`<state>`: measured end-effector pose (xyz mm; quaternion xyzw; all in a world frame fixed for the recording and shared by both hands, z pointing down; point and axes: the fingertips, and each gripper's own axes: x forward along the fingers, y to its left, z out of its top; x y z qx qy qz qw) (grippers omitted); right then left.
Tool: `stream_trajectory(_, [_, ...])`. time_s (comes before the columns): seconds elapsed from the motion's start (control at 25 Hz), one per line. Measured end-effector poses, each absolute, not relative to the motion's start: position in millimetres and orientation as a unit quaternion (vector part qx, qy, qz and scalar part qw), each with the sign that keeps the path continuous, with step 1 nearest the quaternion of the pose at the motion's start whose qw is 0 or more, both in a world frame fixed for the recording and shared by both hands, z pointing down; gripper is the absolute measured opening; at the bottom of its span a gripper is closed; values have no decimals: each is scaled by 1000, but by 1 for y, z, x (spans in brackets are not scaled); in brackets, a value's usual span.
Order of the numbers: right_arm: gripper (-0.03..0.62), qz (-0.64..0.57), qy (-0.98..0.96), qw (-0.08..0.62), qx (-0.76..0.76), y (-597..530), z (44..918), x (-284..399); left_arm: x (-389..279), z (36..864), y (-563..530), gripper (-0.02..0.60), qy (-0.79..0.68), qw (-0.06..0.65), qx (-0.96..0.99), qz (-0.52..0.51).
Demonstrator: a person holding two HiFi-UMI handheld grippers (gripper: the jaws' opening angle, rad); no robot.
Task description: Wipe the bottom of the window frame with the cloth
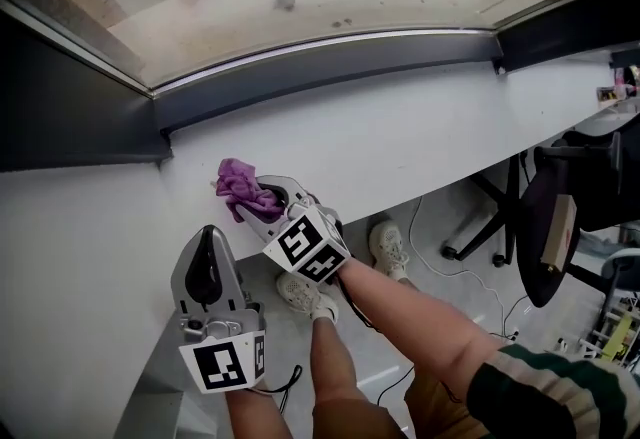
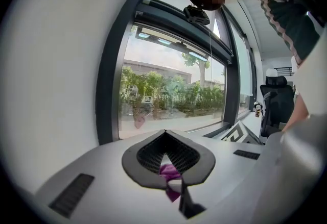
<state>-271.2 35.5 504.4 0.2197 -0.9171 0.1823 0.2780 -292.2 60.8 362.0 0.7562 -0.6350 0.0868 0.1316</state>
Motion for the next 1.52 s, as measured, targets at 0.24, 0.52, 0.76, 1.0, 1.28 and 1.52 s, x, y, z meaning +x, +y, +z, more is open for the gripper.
stream_trajectory(0.24, [150, 183, -922, 237, 245, 30, 427, -200, -238, 307, 51, 6, -625, 110, 768, 84])
stream_trajectory(0.52, [150, 164, -936, 181, 251, 22, 304, -100, -148, 226, 42, 6, -600, 93, 789, 91])
stream_trajectory(0.76, [150, 125, -950, 135, 253, 14, 185, -28, -81, 123, 30, 6, -581, 65, 807, 86])
stream_trajectory(1.0, [150, 101, -954, 95, 265, 27, 63, 42, -34, 32, 45, 6, -582, 68, 805, 98])
stream_trajectory(1.28, [150, 85, -955, 79, 272, 37, -18, 78, -17, -41, 65, 6, -580, 48, 808, 94])
stream_trajectory(1.52, [150, 88, -955, 75, 272, 59, -66, 95, -3, -94, 71, 6, -565, 31, 822, 67])
